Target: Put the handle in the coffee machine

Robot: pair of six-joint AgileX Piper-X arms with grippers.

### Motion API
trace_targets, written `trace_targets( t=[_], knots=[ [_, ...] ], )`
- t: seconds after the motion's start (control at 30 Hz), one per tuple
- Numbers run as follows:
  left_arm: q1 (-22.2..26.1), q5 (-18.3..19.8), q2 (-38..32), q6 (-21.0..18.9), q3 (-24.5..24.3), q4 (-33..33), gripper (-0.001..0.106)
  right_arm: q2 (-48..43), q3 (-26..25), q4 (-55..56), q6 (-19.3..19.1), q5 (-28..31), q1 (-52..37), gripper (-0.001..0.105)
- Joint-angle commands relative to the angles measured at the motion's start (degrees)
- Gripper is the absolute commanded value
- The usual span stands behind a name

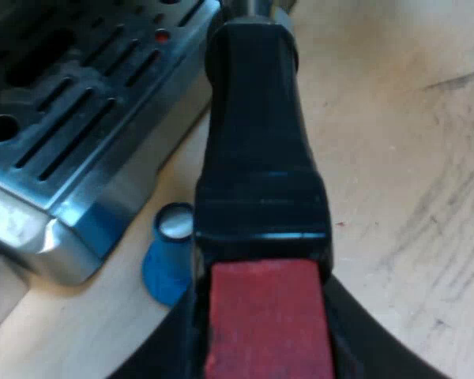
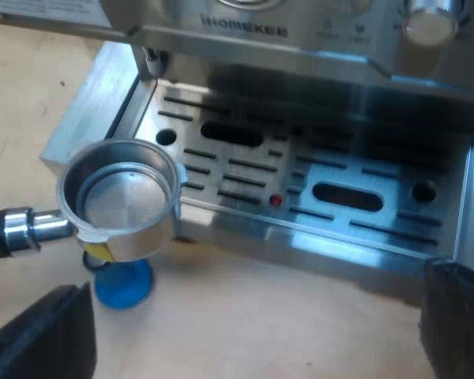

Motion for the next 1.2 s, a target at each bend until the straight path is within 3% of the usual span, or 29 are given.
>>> trace_targets(
  t=[0.03,0.33,0.47,0.57,0.7,1.0,1.2],
  knots=[
    [0.76,3.84,0.00,1.69,-0.85,-0.42,0.001,0.66,-0.63,-0.08,0.68,3.54,2.02,0.084],
    [0.72,4.73,5.23,4.18,-2.74,1.07,0.001,7.20,-0.63,-4.51,1.31,10.38,7.49,0.084],
    [0.72,4.72,7.37,8.75,-4.98,4.25,0.001,10.17,-0.63,-6.02,4.88,14.16,9.28,0.084],
    [0.72,4.45,10.46,15.03,-7.61,8.97,0.001,12.22,-0.63,-7.54,6.57,17.08,10.60,0.084],
    [0.72,3.76,14.53,18.79,-9.50,11.43,0.001,15.05,-0.63,-9.80,6.64,20.80,12.16,0.084],
    [0.72,3.42,20.50,23.48,-11.35,10.75,0.001,19.86,-0.63,-14.81,11.64,26.73,12.79,0.084],
    [1.65,4.34,23.44,23.67,-11.35,6.89,0.001,22.13,-0.63,-19.20,13.50,32.34,12.79,0.084]
  ],
)
